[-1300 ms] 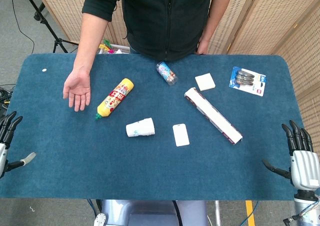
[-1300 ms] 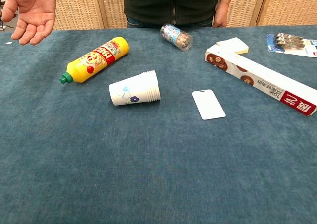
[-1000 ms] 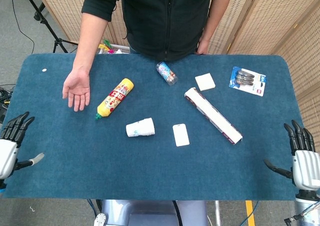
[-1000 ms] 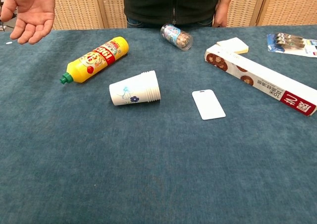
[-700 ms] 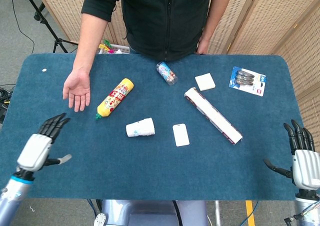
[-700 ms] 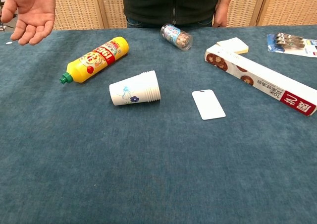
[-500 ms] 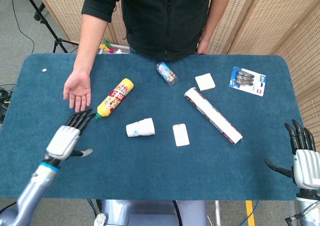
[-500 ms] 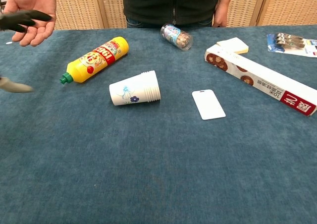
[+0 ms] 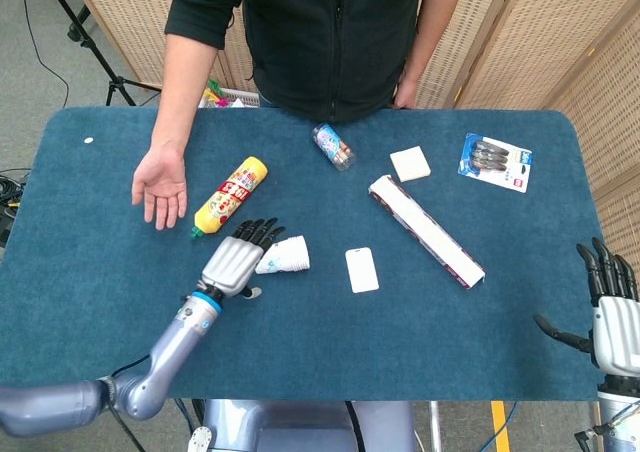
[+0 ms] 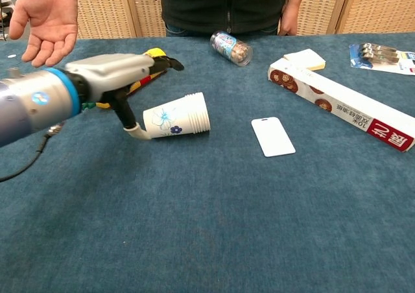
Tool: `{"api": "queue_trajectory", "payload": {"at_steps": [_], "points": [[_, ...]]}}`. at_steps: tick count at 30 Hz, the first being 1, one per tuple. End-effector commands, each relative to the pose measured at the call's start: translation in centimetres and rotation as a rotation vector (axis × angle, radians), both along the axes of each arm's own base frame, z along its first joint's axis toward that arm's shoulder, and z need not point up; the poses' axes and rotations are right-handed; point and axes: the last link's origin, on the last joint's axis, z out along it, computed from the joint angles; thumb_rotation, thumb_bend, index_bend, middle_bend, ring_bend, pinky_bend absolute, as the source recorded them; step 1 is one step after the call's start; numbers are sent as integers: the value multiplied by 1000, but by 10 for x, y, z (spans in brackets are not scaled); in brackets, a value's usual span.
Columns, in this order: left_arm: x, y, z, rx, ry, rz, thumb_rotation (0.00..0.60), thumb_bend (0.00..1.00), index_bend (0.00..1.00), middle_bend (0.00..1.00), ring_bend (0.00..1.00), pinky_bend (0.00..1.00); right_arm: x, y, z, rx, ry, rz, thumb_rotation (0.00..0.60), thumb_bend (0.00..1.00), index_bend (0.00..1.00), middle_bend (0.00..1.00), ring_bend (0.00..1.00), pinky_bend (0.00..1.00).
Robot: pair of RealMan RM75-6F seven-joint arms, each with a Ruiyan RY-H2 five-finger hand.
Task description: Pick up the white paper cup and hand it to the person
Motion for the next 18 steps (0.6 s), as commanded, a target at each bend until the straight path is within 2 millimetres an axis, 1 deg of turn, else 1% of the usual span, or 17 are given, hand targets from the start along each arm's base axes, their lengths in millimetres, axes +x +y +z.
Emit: {"api": "queue_trajectory", "payload": {"at_steps": [1, 5, 9, 11, 15, 18], "points": [[16, 13, -19, 18, 64, -6, 600, 0, 69, 0, 0, 94, -1, -1, 2, -3, -5, -4, 600, 0, 0, 0, 0, 0], [21, 19, -28, 14, 76, 20, 600, 0, 74, 0, 0, 131, -3, -2, 4, -6, -11, -8, 600, 0, 0, 0, 0, 0], [26, 25, -37, 11, 80, 33, 600, 0, 102, 2, 0, 158, -4, -2, 4, -4, -14, -10, 600, 0, 0, 0, 0, 0], [29, 28, -40, 13, 80, 33, 600, 0, 119, 21, 9, 185, -4, -2, 5, -4, -16, -11, 600, 0, 0, 0, 0, 0], [34, 31, -45, 32, 92, 16, 600, 0, 163, 155, 99, 298, -6, -2, 7, -12, -20, -15, 600, 0, 0, 0, 0, 0], [36, 32, -47, 43, 105, 13, 600, 4, 228, 274, 180, 372, -7, -2, 8, -14, -27, -18, 600, 0, 0, 0, 0, 0]]}}
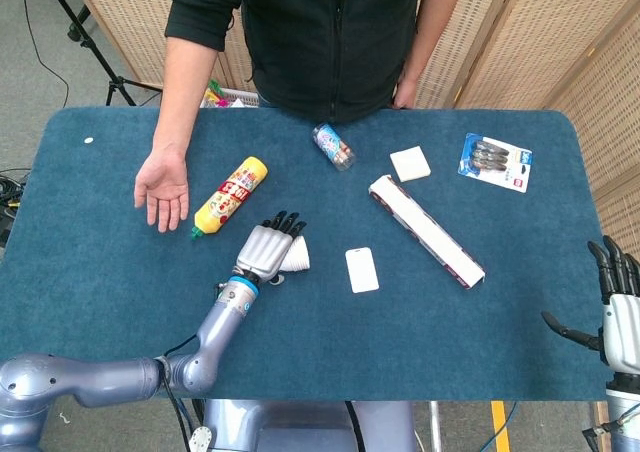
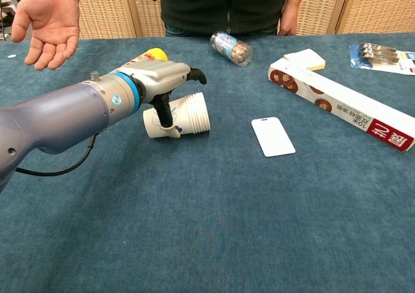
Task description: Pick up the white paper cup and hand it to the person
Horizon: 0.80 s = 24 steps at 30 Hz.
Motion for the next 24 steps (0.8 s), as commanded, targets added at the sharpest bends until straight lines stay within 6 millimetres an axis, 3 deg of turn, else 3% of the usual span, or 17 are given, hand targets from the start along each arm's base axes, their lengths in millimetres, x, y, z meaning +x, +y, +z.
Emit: {"api": "queue_trajectory", "payload": {"at_steps": [1, 6, 14, 19, 24], "points": [[3, 0, -3, 5, 3, 3, 600, 16, 257, 328, 217, 404, 0, 0, 1, 0, -4, -1, 600, 0, 0, 0, 0, 0], [5, -2, -4, 17, -13, 7, 600, 50, 338, 455, 318, 481, -1, 0, 1, 0, -4, 1, 600, 0, 0, 0, 0, 0], [3, -3, 8, 40, -58, 18, 600, 63, 350, 474, 342, 504, 0, 0, 2, 1, -6, 2, 600, 0, 0, 0, 0, 0], [6, -6, 28, 56, -163, 8, 600, 61, 362, 473, 343, 505, 0, 1, 1, 1, -4, 3, 600, 0, 0, 0, 0, 0], [5, -13, 66, 122, -388, -72, 600, 57, 386, 473, 343, 505, 0, 1, 1, 0, -4, 1, 600, 0, 0, 0, 0, 0]]}}
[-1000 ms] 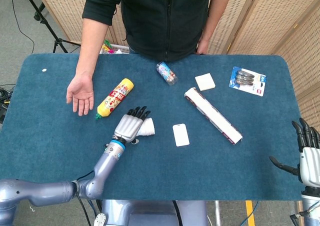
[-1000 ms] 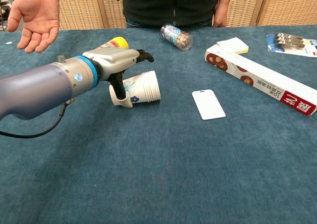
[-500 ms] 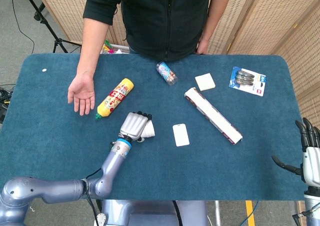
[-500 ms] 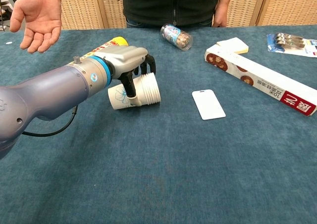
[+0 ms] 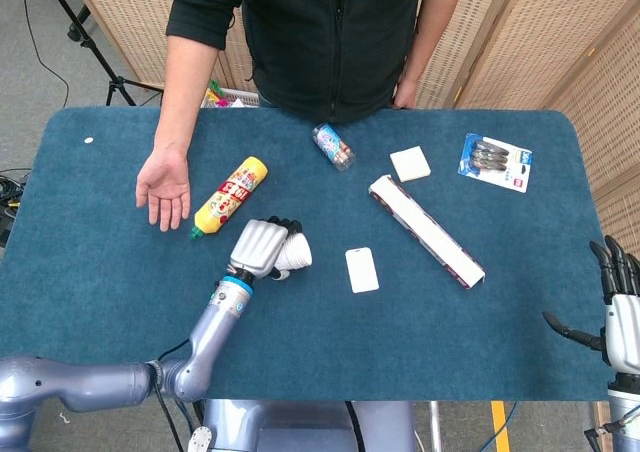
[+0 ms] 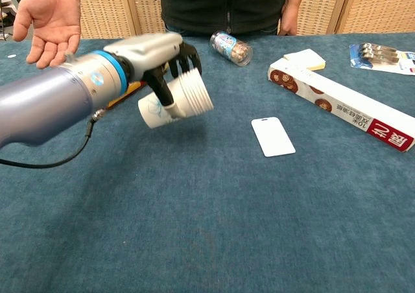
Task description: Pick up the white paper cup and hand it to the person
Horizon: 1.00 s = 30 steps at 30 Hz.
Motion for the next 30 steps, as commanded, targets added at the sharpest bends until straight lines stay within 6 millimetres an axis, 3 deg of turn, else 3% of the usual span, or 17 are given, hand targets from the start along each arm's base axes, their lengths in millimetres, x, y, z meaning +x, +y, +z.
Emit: {"api": "queue_trajectory", "payload": {"at_steps": [1, 8, 14, 21, 27, 30], "points": [[-5, -8, 40, 81, -223, -73, 600, 57, 397, 473, 343, 504, 0, 0, 0, 1, 1, 0, 600, 0, 0, 0, 0, 0], [-27, -17, 102, 277, -502, -238, 600, 54, 417, 473, 343, 505, 2, 0, -4, 11, 9, 4, 600, 0, 0, 0, 0, 0], [-68, -12, 141, 443, -725, -235, 600, 53, 419, 474, 354, 505, 3, 1, -5, 15, 14, 7, 600, 0, 0, 0, 0, 0], [-127, 8, 156, 530, -804, -126, 600, 46, 419, 473, 354, 505, 5, 1, -8, 23, 20, 9, 600, 0, 0, 0, 0, 0], [-160, 22, 152, 535, -880, -22, 600, 44, 419, 473, 354, 505, 4, 0, -9, 22, 26, 3, 600, 0, 0, 0, 0, 0], [-167, 25, 150, 534, -890, -16, 600, 43, 419, 474, 354, 505, 3, 0, -10, 23, 26, 0, 600, 0, 0, 0, 0, 0]]}}
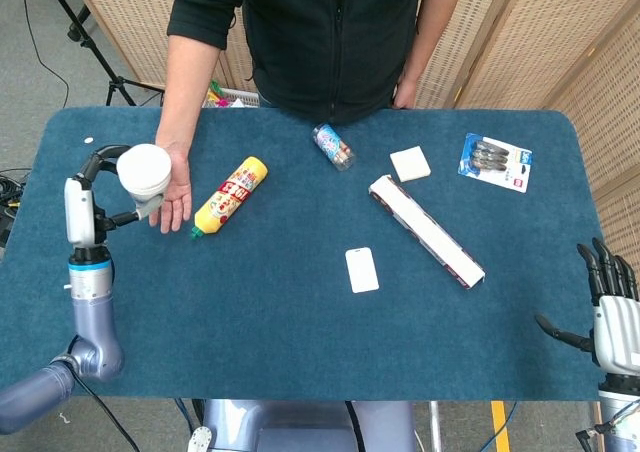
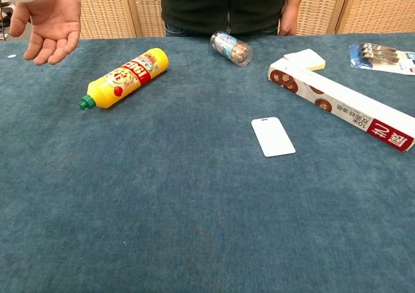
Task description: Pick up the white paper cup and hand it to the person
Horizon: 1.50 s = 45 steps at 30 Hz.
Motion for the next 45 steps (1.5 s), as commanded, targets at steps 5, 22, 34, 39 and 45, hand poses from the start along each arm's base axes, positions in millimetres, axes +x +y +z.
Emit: {"api": "queue_trajectory", "payload": {"at_steps": [5, 22, 34, 39, 45], "points": [[-22, 5, -12, -24, -37, 48, 600, 40, 419, 473, 354, 505, 0, -1, -1, 0, 1, -2, 600, 0, 0, 0, 0, 0], [-23, 6, -30, -60, -9, 28, 600, 10, 417, 445, 350, 504, -2, 0, 2, -6, -5, -3, 600, 0, 0, 0, 0, 0], [-26, 4, -20, -131, -26, -46, 600, 0, 0, 0, 0, 0, -2, 0, 1, 0, -5, -3, 600, 0, 0, 0, 0, 0], [-23, -1, -5, -100, -58, -78, 600, 0, 0, 0, 0, 0, -1, 1, 1, 0, -5, -3, 600, 0, 0, 0, 0, 0], [-18, -17, 26, -54, -43, -136, 600, 0, 0, 0, 0, 0, -1, 1, 1, 1, -9, -2, 600, 0, 0, 0, 0, 0]]}}
